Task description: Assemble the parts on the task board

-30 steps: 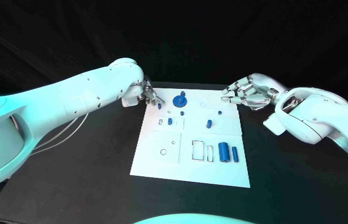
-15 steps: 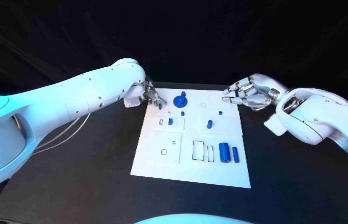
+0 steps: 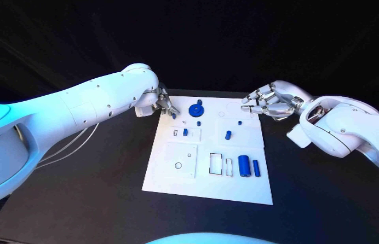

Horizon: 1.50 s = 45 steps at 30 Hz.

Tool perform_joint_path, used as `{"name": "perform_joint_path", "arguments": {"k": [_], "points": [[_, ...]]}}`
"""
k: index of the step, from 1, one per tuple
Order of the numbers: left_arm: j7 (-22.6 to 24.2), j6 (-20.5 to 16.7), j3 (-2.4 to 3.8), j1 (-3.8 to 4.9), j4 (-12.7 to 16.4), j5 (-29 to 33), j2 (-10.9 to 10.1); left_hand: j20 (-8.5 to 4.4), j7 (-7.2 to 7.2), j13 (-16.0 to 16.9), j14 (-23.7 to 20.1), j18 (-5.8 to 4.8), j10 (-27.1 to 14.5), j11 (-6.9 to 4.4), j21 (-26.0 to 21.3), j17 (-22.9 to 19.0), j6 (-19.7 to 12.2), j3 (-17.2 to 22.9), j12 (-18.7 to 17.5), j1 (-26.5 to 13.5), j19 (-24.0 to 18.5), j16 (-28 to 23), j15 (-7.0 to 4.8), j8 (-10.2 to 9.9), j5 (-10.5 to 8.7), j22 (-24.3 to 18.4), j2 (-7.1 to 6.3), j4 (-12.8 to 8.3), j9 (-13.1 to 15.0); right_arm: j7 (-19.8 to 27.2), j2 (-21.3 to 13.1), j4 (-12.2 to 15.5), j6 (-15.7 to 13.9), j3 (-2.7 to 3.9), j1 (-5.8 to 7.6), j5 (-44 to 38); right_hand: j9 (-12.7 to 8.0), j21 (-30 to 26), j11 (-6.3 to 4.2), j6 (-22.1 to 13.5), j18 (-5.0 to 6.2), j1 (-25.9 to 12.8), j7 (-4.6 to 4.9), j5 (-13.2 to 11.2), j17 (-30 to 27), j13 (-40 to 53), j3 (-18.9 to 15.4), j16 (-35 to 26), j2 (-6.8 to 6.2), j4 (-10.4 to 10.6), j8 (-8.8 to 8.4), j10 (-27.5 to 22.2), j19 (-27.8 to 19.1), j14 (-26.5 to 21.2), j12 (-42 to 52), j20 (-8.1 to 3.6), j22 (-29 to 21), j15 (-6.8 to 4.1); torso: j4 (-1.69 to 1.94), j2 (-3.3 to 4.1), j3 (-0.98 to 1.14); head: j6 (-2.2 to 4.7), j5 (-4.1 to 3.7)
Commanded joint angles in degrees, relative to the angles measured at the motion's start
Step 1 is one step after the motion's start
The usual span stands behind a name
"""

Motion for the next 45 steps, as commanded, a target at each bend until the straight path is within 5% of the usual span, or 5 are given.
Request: {"name": "perform_joint_path", "arguments": {"k": [1, 17, 23, 32, 45], "points": [[0.52, 1.19, 0.00, -0.02, -0.13, 0.47, 0.21, -0.06, -0.22, -0.12, 4.42, -0.50, 0.04, -0.22, 0.21, 9.51, -0.13, 0.36, 0.24, 0.84, 0.12, 0.35, -0.29, 0.25, 0.22, 0.07, -0.02, 0.02, -0.10, 0.25, 0.04, 0.01, 0.34, 0.01, -0.04, -0.21, -0.07, -0.38, -0.11, -0.21, 0.66, 0.05, -0.23, 0.43, 7.08, 0.05, -0.01, -0.13, 0.47, -0.05, 0.41, 0.24, 0.40, 3.93, 0.33, -0.40, 3.64, -0.42, 0.01, 0.02, -0.01, -0.04, -0.05], [0.60, 1.44, 0.00, -0.02, -0.53, 0.82, 0.43, -0.07, -0.32, -0.25, 4.42, -0.53, 0.03, -0.30, 0.34, 9.52, -0.15, 1.01, 0.26, 2.21, 0.16, 0.36, -0.34, 0.39, 0.27, 0.29, 0.67, -0.11, -0.19, 0.31, 0.07, 0.07, 0.43, 0.01, -0.06, -0.18, -0.09, -0.40, -0.12, -0.20, 0.66, 0.14, -0.24, 0.55, 7.09, 0.07, 0.04, -0.13, 0.56, -0.08, 0.44, 0.27, 0.41, 3.93, 0.36, -0.41, 3.63, -0.43, 0.04, 0.00, 0.00, -0.21, -0.03], [0.95, 1.84, 0.00, -0.02, -0.66, 1.66, 0.45, -0.42, -0.66, -1.27, 4.41, -0.56, -0.76, -0.76, 0.52, 9.50, -1.31, 9.03, -0.89, 10.88, 0.19, 0.34, -0.88, 0.08, 0.84, 0.62, 2.78, -4.43, -0.64, 0.34, 0.06, 0.08, 0.41, 0.01, -0.07, -0.13, -0.09, -0.40, -0.12, -0.19, 0.66, 0.15, -0.24, 0.57, 7.09, 0.08, 0.04, -0.13, 0.58, -0.09, 0.44, 0.28, 0.41, 3.94, 0.37, -0.42, 3.64, -0.43, 0.03, -0.01, 0.00, -0.22, -0.02], [1.25, 1.96, -0.01, -0.03, -0.91, 2.07, 0.39, 0.26, 0.31, -2.85, 4.41, -0.61, 0.17, 0.16, 0.84, 9.52, -2.06, 29.65, -1.62, 7.67, 0.09, 0.35, -0.11, 2.31, 0.46, 1.19, -3.07, -7.80, 0.23, 0.37, 0.02, 0.11, 0.40, 0.01, -0.07, -0.10, -0.09, -0.37, -0.12, -0.18, 0.65, 0.16, -0.24, 0.59, 7.11, 0.10, 0.04, -0.12, 0.59, -0.08, 0.45, 0.31, 0.43, 3.94, 0.40, -0.42, 3.66, -0.43, 0.02, -0.05, -0.02, -0.25, -0.01], [1.50, -2.51, -0.03, -0.07, 2.60, 7.95, -2.57, -0.13, -0.18, -0.63, 4.46, -0.80, 2.68, -0.49, 1.57, 9.66, -1.17, 37.91, 0.50, 3.43, 0.60, 0.47, -0.54, 4.51, 0.36, 2.37, -5.93, -11.96, 1.10, 0.44, -0.17, 0.13, 0.30, 0.01, -0.09, -0.01, -0.10, -0.45, -0.12, -0.16, 0.66, 0.12, -0.24, 0.62, 7.04, 0.10, 0.03, -0.18, 0.61, -0.05, 0.48, 0.32, 0.41, 3.93, 0.40, -0.43, 3.60, -0.44, 0.10, -0.05, 0.01, -0.09, 0.18]]}}
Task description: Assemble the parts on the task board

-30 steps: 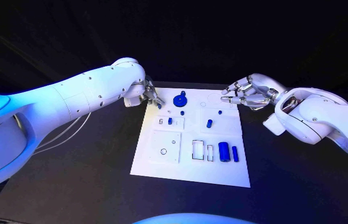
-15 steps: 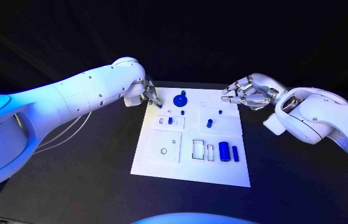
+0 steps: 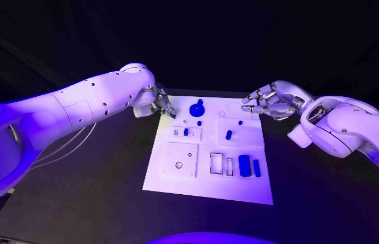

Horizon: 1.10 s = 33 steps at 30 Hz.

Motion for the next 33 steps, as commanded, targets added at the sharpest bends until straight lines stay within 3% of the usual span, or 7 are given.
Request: {"name": "perform_joint_path", "arguments": {"k": [1, 10, 18, 27, 33], "points": [[0.94, -2.94, 0.00, -0.03, 2.26, 4.88, -1.44, 0.04, -0.40, 0.62, 4.37, -0.82, 0.77, -0.11, 0.34, 9.63, 0.79, 10.20, 0.58, -0.70, 0.45, 0.25, -0.06, 0.39, -0.18, 0.34, -0.21, -9.63, 0.17, 0.40, -0.13, 0.07, 0.24, 0.01, -0.03, -0.03, -0.06, -0.24, -0.13, -0.16, 0.67, 0.12, -0.24, 0.39, 7.04, 0.01, 0.02, -0.19, 0.61, -0.05, 0.26, 0.31, 0.20, 3.93, 0.17, -0.22, 3.56, -0.44, 0.07, 0.00, 0.02, 0.00, 0.12], [2.51, -8.06, -0.03, -0.18, 12.34, 6.01, -7.63, -0.25, -0.80, 1.85, 4.39, -0.94, 2.26, -0.50, 0.72, 9.68, 1.82, 12.40, 1.44, -2.10, 0.73, 0.29, -0.40, 0.92, -0.25, 0.96, -1.88, -11.08, 0.23, 0.42, -0.62, 0.26, 0.08, 0.01, -0.03, 0.03, -0.07, -0.26, -0.12, -0.14, 0.67, 0.01, -0.24, 0.42, 7.02, -0.02, -0.03, -0.22, 0.64, 0.04, 0.29, 0.30, 0.21, 3.92, 0.16, -0.23, 3.55, -0.44, 0.17, 0.03, 0.00, -0.05, 0.32], [4.31, -12.67, -0.08, -2.08, 19.35, -0.36, -11.25, -0.46, -1.11, 3.26, 4.42, -1.19, 3.61, -0.79, 1.50, 9.74, 2.64, 13.26, 2.35, -2.70, 1.29, 0.34, -0.64, 1.11, -0.28, 2.24, -2.87, -11.56, 0.18, 0.49, -0.92, 0.39, -0.01, 0.01, -0.03, 0.05, -0.08, -0.27, -0.12, -0.12, 0.67, -0.06, -0.24, 0.44, 7.00, -0.04, -0.05, -0.24, 0.66, 0.09, 0.31, 0.28, 0.21, 3.92, 0.14, -0.23, 3.54, -0.44, 0.24, -0.03, 0.00, -0.22, 0.42], [4.92, -14.15, -0.15, -4.80, 22.46, -6.50, -12.05, -0.67, -1.38, 5.04, 4.43, -1.36, 4.96, -1.05, 2.04, 9.76, 3.36, 13.71, 3.45, -3.15, 1.69, 0.36, -0.85, 1.13, -0.33, 3.10, -3.72, -11.82, 0.13, 0.60, -1.01, 0.39, -0.03, 0.01, -0.04, 0.06, -0.08, -0.27, -0.12, -0.12, 0.67, -0.06, -0.24, 0.44, 7.00, -0.04, -0.05, -0.24, 0.66, 0.09, 0.31, 0.28, 0.21, 3.92, 0.14, -0.23, 3.54, -0.44, 0.07, 0.04, 0.00, -0.40, 0.46], [4.32, -13.90, -0.18, -5.71, 23.14, -8.68, -12.03, -0.72, -1.44, 5.24, 4.44, -1.40, 5.16, -1.11, 2.15, 9.78, 3.50, 13.77, 3.55, -3.22, 1.77, 0.38, -0.90, 1.12, -0.34, 3.28, -3.92, -11.90, 0.13, 0.68, -1.09, 0.40, -0.06, 0.01, -0.07, 0.06, -0.08, -0.27, -0.12, -0.12, 0.67, -0.06, -0.24, 0.44, 7.00, -0.04, -0.05, -0.24, 0.66, 0.09, 0.31, 0.28, 0.21, 3.92, 0.14, -0.23, 3.54, -0.44, 0.04, 0.03, 0.03, -0.38, 0.48]]}}
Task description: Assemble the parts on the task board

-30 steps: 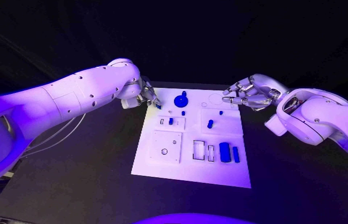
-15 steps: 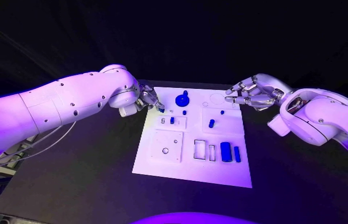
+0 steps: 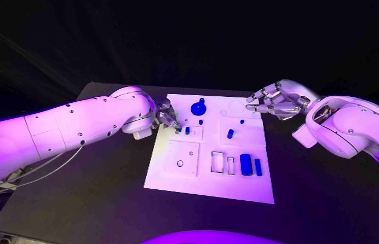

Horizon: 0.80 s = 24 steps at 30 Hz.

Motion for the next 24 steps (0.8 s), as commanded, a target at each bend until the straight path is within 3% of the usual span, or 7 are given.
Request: {"name": "perform_joint_path", "arguments": {"k": [1, 24], "points": [[0.41, -0.63, 0.02, -0.18, 0.37, -3.92, 0.02, -0.01, -0.74, 0.05, 4.44, -0.50, 0.38, -0.01, 0.17, 9.80, 1.11, 9.61, 0.27, 0.27, 0.22, 0.38, -0.50, 0.20, -0.07, 0.06, -0.48, -9.30, 0.12, 0.57, -0.07, 0.08, -0.03, 0.01, -0.05, -0.01, -0.08, -0.27, -0.12, -0.12, 0.67, -0.06, -0.24, 0.23, 7.01, -0.03, -0.05, -0.24, 0.66, 0.09, 0.31, 0.28, 0.22, 3.92, 0.14, -0.24, 3.57, -0.44, -0.04, 0.06, 0.03, -0.03, 0.04], [-1.21, 3.22, 0.02, -0.38, 0.51, -6.13, 0.02, -0.08, -0.86, 0.36, 4.44, -0.57, 0.79, -0.12, 0.38, 9.80, 1.44, 9.68, 0.40, 0.09, 0.37, 0.37, -0.61, 0.18, -0.10, 0.39, -0.94, -9.48, 0.12, 0.61, -0.17, 0.03, 0.06, 0.01, -0.14, 0.09, -0.10, -0.29, -0.13, -0.10, 0.67, -0.19, -0.25, 0.28, 7.02, -0.07, -0.12, -0.24, 0.72, 0.21, 0.35, 0.26, 0.24, 3.93, 0.11, -0.25, 3.57, -0.45, -0.01, -0.01, 0.04, -0.44, 0.26]]}}
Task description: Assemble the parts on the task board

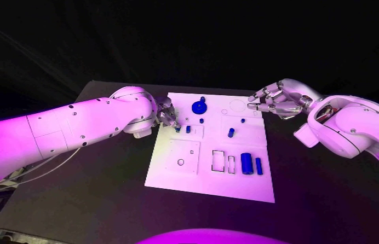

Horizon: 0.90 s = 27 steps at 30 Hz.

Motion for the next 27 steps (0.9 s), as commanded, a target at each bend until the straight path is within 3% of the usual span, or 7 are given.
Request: {"name": "perform_joint_path", "arguments": {"k": [1, 27], "points": [[-0.70, 2.58, -0.07, -0.12, 0.12, -1.04, -0.01, -0.09, -0.77, 0.03, 4.30, -0.57, 0.41, -0.12, 0.31, 9.82, 1.36, 8.02, 0.19, 0.57, 0.36, 0.38, -0.47, 0.22, 0.33, -0.01, 0.01, -7.82, 0.07, 0.47, -0.05, 0.03, 0.07, 0.01, -0.05, 0.04, -0.05, -0.29, -0.13, -0.10, 0.67, 0.12, -0.25, 0.28, 7.02, -0.07, -0.12, -0.24, 0.41, 0.21, 0.35, 0.26, 0.24, 3.93, 0.12, -0.25, 3.58, -0.45, -0.01, -0.01, 0.00, -0.08, -0.07], [-2.04, 4.18, -0.07, -0.12, -0.07, -0.27, 0.41, -0.12, -0.85, 0.28, 4.30, -0.58, 0.71, -0.18, 0.34, 9.81, 1.59, 8.07, 0.29, 0.31, 0.38, 0.37, -0.52, 0.23, 0.33, 0.04, -0.12, -7.74, 0.11, 0.50, 0.00, 0.02, 0.08, 0.01, -0.15, 0.04, -0.05, -0.29, -0.13, -0.10, 0.67, 0.12, -0.25, 0.28, 7.02, -0.07, -0.12, -0.24, 0.41, 0.21, 0.35, 0.26, 0.24, 3.93, 0.12, -0.25, 3.58, -0.45, -0.08, 0.00, 0.05, -0.08, 0.19]]}}
